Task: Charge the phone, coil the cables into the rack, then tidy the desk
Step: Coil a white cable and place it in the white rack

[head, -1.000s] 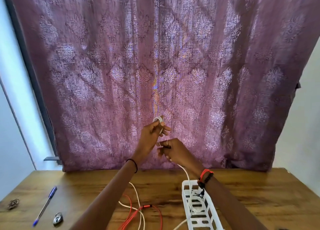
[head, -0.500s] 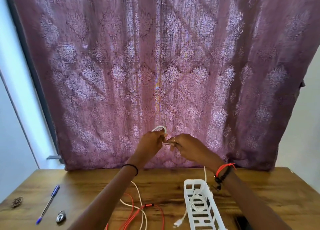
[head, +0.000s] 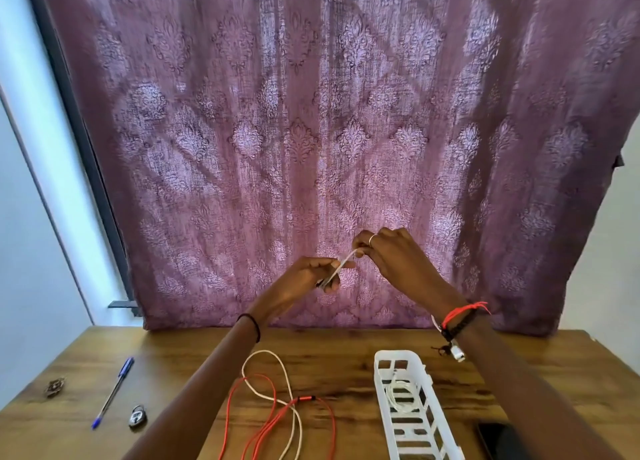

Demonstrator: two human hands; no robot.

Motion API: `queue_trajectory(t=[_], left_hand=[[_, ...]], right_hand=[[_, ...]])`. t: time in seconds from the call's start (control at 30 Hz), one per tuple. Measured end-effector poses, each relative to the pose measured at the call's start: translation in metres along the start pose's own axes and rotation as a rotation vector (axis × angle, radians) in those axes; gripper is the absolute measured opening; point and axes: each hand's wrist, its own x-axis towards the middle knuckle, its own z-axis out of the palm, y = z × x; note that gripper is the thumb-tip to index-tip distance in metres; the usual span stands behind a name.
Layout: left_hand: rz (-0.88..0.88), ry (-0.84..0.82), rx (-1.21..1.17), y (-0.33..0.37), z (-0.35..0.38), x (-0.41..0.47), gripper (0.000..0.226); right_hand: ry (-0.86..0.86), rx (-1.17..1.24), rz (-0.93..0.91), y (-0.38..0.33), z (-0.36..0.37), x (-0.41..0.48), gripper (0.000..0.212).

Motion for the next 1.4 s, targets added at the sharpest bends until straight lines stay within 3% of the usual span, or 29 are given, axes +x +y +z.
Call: queue_trajectory(t=[0.17, 0.4, 0.6, 0.77, 1.0, 1.23, 1.4], left_hand=[[-0.011, -0.013, -0.309, 0.000, -0.002, -0.011, 0.031], [-0.003, -0.042, -0.351, 0.002, -0.006, -0.019, 0.032], [-0.026, -0.033, -0.386, -0.005, -0.013, -0.022, 0.032], [-0.088, 0.013, -0.567, -0.013, -0.011, -0.023, 0.041], [-0.113, 0.051, -0.848, -0.021, -0.015, -0.022, 0.033], [-0.122, -0.015, -0.924, -0.019, -0.018, -0.028, 0.039], [-0.127, -0.003, -0.867, -0.017, -0.026, -0.029, 0.033]], right_hand=[[0.061, 0.050, 0.016, -0.002, 0.008, 0.003, 0.013], [0.155, 0.303, 0.114, -0.006, 0.031, 0.008, 0.022], [0.138, 0.465, 0.229, -0.027, 0.041, 0.002, 0.019], [0.087, 0.562, 0.374, -0.041, 0.042, 0.002, 0.022], [0.006, 0.822, 0.501, -0.076, 0.046, 0.001, 0.044], [0.204, 0.756, 0.575, -0.089, 0.061, 0.003, 0.034], [0.223, 0.666, 0.575, -0.091, 0.057, 0.009, 0.028]])
